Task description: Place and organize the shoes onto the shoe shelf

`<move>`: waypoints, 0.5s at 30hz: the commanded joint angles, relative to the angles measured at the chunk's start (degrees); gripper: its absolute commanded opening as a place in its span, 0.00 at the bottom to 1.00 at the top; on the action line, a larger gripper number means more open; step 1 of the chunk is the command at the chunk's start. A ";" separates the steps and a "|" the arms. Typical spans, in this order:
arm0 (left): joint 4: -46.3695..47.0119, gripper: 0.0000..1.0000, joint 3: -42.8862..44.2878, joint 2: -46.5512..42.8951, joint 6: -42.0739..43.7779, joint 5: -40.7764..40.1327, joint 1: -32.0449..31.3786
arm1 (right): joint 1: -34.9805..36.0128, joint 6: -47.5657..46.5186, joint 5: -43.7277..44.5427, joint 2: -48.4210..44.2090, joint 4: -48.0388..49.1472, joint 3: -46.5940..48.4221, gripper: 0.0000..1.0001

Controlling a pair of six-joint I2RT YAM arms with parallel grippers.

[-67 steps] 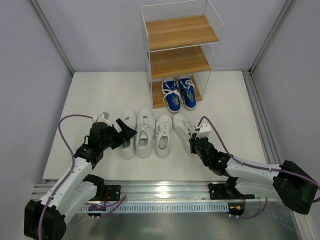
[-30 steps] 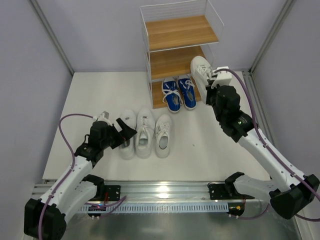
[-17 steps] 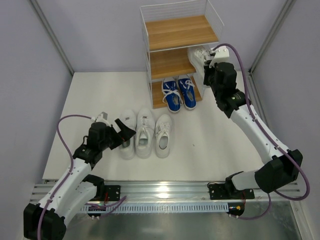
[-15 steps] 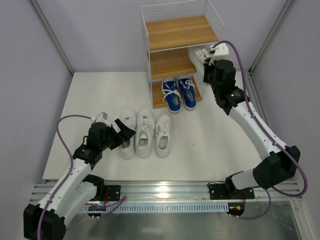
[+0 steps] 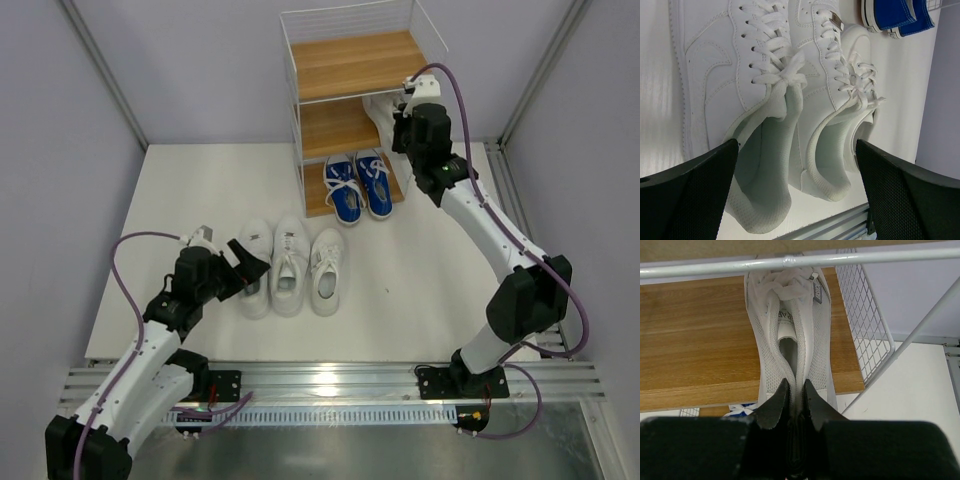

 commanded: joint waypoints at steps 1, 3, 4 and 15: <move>-1.50 1.00 2.04 -0.67 1.46 -1.71 0.45 | -0.30 2.08 -0.20 -0.21 7.23 4.76 0.04; -1.67 1.00 2.04 -0.93 1.63 -1.79 0.45 | -0.30 2.26 0.94 0.23 7.31 4.67 0.04; -1.85 1.00 2.04 -1.11 1.63 -1.88 0.53 | -0.21 2.35 1.12 0.32 7.23 4.67 0.04; -1.93 1.00 1.87 -1.11 1.72 -2.15 0.45 | -0.21 2.53 3.49 -0.21 12.58 0.81 0.04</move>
